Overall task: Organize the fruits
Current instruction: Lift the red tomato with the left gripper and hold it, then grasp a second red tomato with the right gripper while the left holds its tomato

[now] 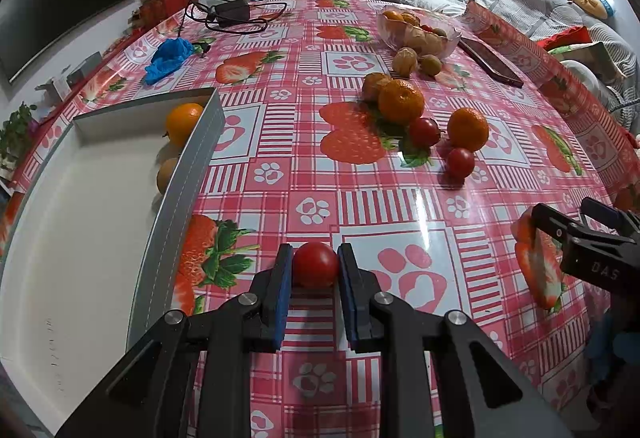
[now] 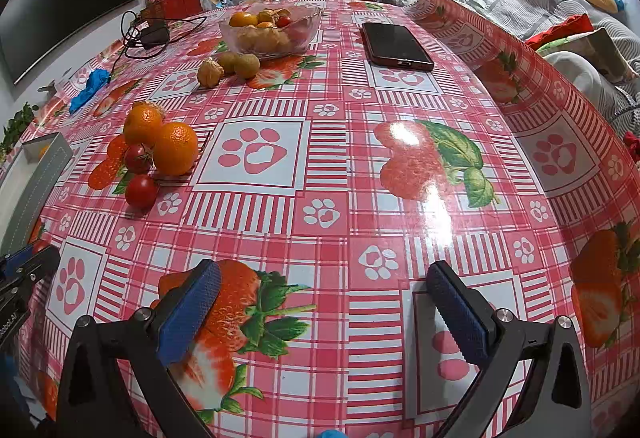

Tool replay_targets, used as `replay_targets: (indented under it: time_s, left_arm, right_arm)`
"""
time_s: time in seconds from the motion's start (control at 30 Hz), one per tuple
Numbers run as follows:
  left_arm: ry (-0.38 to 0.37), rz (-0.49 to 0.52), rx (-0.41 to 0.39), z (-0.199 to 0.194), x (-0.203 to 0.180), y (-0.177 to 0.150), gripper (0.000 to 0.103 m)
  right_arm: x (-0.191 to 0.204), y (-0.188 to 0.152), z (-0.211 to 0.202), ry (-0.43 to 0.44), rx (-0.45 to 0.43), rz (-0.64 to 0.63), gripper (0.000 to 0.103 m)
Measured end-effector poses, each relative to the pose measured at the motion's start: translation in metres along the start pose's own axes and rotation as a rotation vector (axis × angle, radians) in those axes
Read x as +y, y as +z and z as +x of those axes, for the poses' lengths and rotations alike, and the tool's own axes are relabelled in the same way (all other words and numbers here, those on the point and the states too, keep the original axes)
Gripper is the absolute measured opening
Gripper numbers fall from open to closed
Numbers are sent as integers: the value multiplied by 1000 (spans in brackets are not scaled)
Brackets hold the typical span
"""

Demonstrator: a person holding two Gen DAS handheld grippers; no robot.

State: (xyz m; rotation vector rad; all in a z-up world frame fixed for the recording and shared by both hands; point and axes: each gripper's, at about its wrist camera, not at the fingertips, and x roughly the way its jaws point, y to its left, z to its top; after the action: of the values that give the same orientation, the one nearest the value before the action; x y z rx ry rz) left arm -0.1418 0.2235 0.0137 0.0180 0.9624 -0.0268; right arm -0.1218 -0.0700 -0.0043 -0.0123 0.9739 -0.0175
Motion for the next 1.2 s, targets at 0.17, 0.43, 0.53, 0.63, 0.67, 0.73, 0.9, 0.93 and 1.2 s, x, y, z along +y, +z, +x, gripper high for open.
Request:
replay_targets:
  time_s: [0.17,0.43,0.53,0.63,0.67,0.73,0.9,0.93,1.2]
  left_arm:
    - [1,2,1,0,-1,0,24]
    - [-3,0,2,0,0,0,24]
    - [-4,-1,2,0,1,1,24]
    - [-5,0,4,0,0,1,24]
    - [-6,1,5,0,0,0,24]
    - [-8,1,8,0,0,-1,24]
    - [-12,2,7,-3,2,-5,24]
    - [-11,4,6,-3,2,-5,24]
    - [-10,0,0,-7,6,-10,24]
  right_arm:
    - [0,0,0,0,0,0,103]
    - [1,0,0,-1,0,0,103]
    - [1,0,0,-1,0,0,103]
    - [1,0,0,-2,2,-2,103]
    - [-1,0,1,-1,3,-2,103]
    - [-2,2,1,-3,13,-4,103]
    - [6,15,6,10,163,18,103]
    - [11,18,6,37,177,12,103]
    - [62,32,17,103,168,-71,103]
